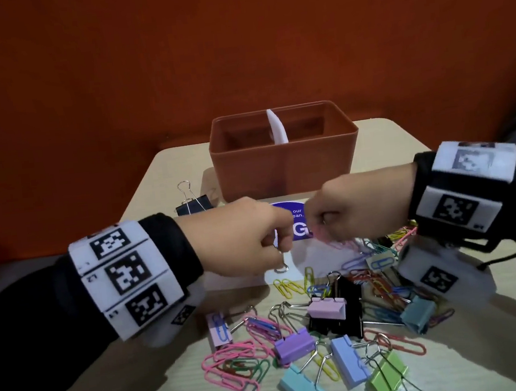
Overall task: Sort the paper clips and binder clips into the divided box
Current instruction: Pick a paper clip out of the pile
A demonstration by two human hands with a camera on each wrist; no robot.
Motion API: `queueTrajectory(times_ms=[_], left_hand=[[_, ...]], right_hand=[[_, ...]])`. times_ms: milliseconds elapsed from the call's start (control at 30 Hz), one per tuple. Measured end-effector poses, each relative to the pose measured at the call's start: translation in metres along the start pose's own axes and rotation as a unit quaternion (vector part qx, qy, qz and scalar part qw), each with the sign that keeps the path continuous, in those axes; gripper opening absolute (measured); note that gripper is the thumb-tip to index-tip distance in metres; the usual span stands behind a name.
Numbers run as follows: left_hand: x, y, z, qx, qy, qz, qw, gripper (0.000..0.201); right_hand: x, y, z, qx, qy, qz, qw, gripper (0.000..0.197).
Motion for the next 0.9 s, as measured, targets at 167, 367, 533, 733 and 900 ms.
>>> queueTrajectory(times_ms=[167, 367, 533, 733, 900], left_hand=[[0.003, 0.000, 0.002, 0.026, -0.016, -0.063, 0.998, 0.022], [-0.002, 0.009, 0.003, 0.007, -0.038, -0.018, 0.999, 0.020], [-0.004, 0.012, 0.005, -0.010, -0.052, -0.014, 0.998, 0.028], [-0.007, 0.013, 0.010, -0.044, -0.092, 0.046, 0.994, 0.053], [-0.007, 0.012, 0.015, -0.096, -0.063, 0.046, 0.992, 0.029]], right_hand=[[0.001, 0.023, -0.001, -0.057, 0.012, 0.208, 0.976, 0.019], [-0.012, 0.032, 0.000, -0.068, 0.020, 0.383, 0.921, 0.019], [-0.011, 0.035, 0.001, -0.060, 0.054, 0.469, 0.879, 0.019], [-0.015, 0.034, 0.003, -0.073, 0.071, 0.474, 0.875, 0.018], [-0.020, 0.032, 0.006, -0.084, 0.068, 0.468, 0.877, 0.015]])
Point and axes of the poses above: each hand's wrist, its own z-axis towards the middle knuckle, its own x-axis out of the back of the hand, y = z × x, the point moved 1 cm from there along z, towards the middle knuckle, and after that the axes turned 12 degrees about -z, right-handed, at the moved point
